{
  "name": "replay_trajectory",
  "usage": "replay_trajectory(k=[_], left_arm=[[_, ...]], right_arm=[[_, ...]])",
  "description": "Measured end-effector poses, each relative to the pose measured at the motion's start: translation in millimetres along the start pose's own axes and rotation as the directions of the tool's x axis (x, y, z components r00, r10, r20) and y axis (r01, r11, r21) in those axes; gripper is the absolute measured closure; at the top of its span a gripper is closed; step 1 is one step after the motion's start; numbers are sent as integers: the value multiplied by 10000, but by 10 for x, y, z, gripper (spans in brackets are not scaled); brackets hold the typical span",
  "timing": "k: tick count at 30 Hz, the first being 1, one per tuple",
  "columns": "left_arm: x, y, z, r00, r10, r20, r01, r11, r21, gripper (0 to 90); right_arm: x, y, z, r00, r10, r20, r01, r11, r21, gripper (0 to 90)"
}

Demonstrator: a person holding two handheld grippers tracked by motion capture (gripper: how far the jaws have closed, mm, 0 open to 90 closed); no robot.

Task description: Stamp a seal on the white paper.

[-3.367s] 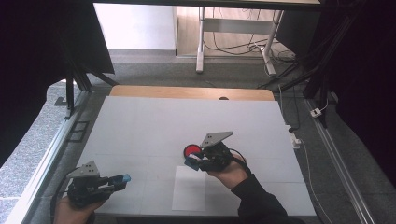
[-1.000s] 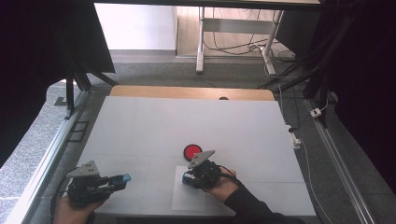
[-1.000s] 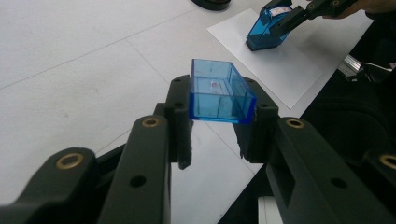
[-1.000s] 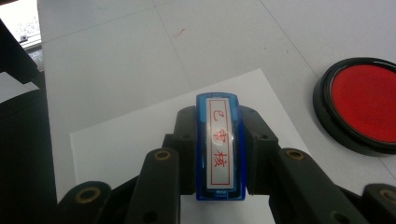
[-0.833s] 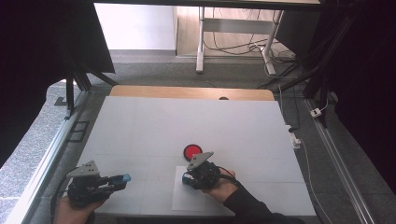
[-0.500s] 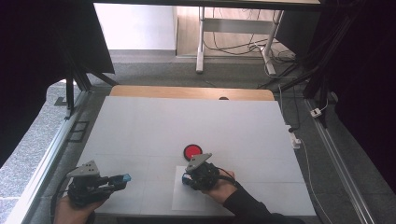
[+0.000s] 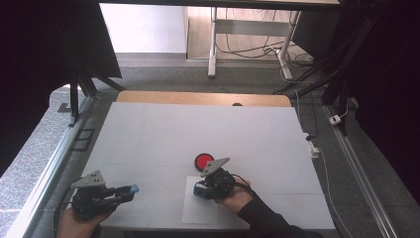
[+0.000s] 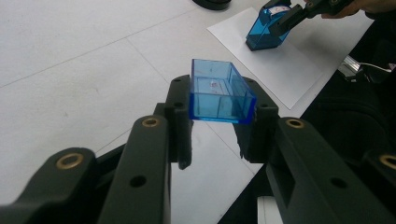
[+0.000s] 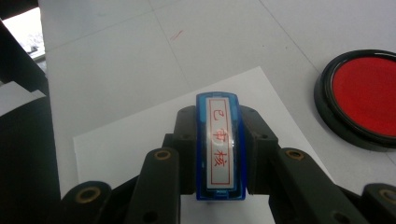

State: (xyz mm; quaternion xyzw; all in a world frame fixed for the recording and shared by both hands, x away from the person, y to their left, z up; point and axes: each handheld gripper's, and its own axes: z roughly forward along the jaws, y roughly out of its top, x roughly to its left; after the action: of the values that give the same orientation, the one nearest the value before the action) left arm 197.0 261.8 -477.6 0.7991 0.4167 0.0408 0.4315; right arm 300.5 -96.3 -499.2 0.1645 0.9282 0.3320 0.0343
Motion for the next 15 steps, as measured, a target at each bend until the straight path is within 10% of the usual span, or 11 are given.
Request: replay_trajectory(k=[15], left_arm=[[-4, 0, 1, 10000, 4, -33, -4, 10000, -6, 685]], right_arm=[[-4, -6, -7, 10000, -84, 28, 84, 10000, 33, 710]])
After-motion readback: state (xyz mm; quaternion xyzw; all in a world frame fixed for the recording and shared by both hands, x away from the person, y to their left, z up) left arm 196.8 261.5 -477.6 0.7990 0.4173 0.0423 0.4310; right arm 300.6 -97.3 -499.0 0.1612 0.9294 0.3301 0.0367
